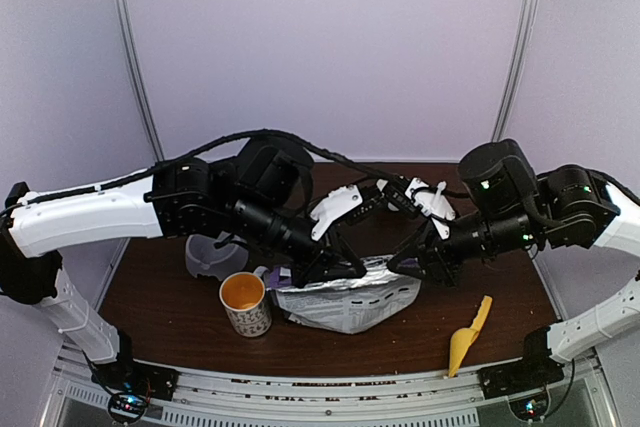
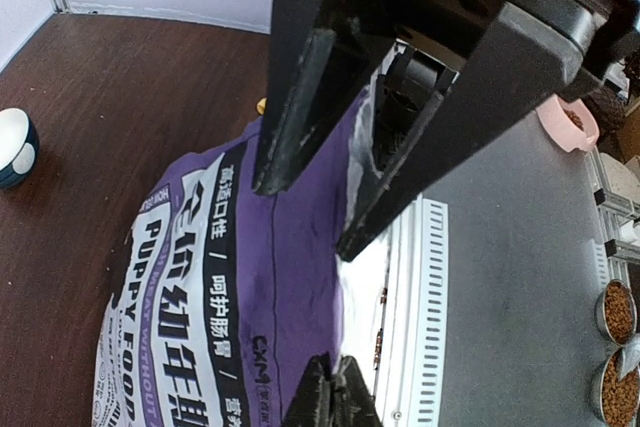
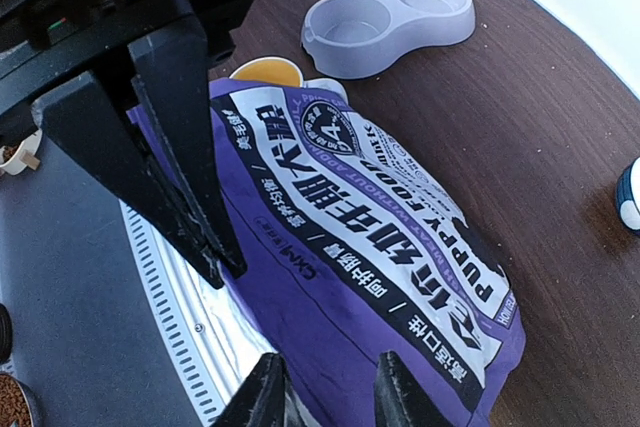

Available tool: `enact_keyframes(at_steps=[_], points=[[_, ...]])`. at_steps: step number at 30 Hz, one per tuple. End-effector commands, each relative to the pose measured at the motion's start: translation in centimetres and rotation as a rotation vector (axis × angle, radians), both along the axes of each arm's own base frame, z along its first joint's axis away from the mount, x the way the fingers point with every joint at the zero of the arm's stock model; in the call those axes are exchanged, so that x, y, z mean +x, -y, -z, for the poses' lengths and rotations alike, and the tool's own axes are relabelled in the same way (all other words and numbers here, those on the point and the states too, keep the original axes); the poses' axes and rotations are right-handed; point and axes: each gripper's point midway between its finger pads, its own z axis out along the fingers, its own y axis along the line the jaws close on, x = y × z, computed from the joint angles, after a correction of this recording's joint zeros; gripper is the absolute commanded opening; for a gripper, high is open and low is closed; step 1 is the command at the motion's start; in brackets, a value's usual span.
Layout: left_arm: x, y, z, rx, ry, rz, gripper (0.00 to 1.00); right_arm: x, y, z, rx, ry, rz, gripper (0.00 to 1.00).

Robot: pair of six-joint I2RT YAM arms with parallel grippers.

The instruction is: Serve the pet food

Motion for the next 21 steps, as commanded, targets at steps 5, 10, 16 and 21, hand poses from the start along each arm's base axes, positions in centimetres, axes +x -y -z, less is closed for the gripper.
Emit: enact_keyframes(at_steps=[5,10,16,21], points=[[-1.3,0.3,-4.0,-0.142,0.031,0.079,0.0,0.5,-0.6,0.7,-0.029,0.036,-0.009,0.28],[-1.2,0.4,-4.3,-0.149,0.036,0.077,0.0,0.5,-0.7,2.1,-0.056,0.03,-0.02,0.27],[-0.9,0.5,-4.6,-0.156,0.045,0.061,0.0,0.3,-0.6,3.7,-0.079,0.019,-0.031,0.28],[-0.6,0.5,-4.7,-0.16,0.045,0.044,0.0,-0.2,-0.8,4.3,-0.067,0.004,-0.058,0.31]])
